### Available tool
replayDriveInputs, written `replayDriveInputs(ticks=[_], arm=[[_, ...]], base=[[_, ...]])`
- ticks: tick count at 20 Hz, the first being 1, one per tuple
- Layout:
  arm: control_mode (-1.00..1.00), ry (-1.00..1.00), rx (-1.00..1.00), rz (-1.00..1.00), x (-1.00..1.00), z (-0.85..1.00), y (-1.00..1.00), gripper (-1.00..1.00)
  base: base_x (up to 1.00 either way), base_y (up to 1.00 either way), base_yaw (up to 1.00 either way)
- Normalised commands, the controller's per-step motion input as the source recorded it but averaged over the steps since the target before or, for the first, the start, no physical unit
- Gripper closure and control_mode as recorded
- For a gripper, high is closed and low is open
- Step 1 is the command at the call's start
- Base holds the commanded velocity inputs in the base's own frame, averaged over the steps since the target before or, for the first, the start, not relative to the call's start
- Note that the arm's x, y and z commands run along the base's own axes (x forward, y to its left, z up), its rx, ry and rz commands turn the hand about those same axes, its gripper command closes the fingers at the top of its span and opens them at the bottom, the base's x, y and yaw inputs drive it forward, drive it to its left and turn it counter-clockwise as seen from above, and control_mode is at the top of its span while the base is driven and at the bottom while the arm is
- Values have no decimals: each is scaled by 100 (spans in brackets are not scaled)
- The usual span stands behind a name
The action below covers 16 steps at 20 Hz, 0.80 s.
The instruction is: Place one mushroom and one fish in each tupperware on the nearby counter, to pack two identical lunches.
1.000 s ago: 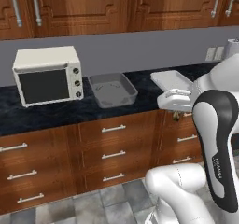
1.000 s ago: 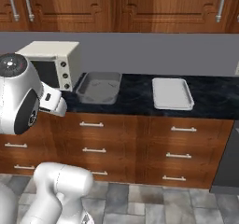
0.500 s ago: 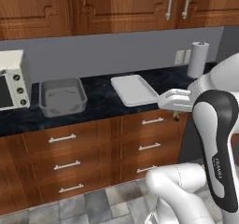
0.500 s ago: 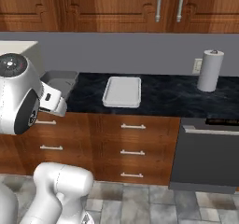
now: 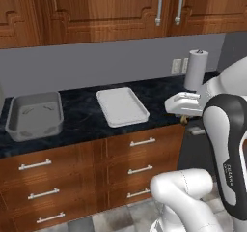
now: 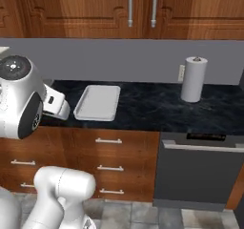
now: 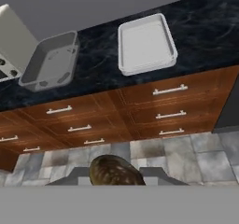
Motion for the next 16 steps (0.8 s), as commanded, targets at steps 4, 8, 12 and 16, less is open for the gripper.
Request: replayDriveInputs(ticks=[4, 8, 12, 16], arm=[[100, 0, 0, 0, 0, 0, 0, 100], [100, 0, 0, 0, 0, 0, 0, 100], [100, 0, 0, 0, 0, 0, 0, 100], [100, 0, 0, 0, 0, 0, 0, 100]], base=[[75, 0, 0], [74, 0, 0], [56, 0, 0], [55, 0, 0]])
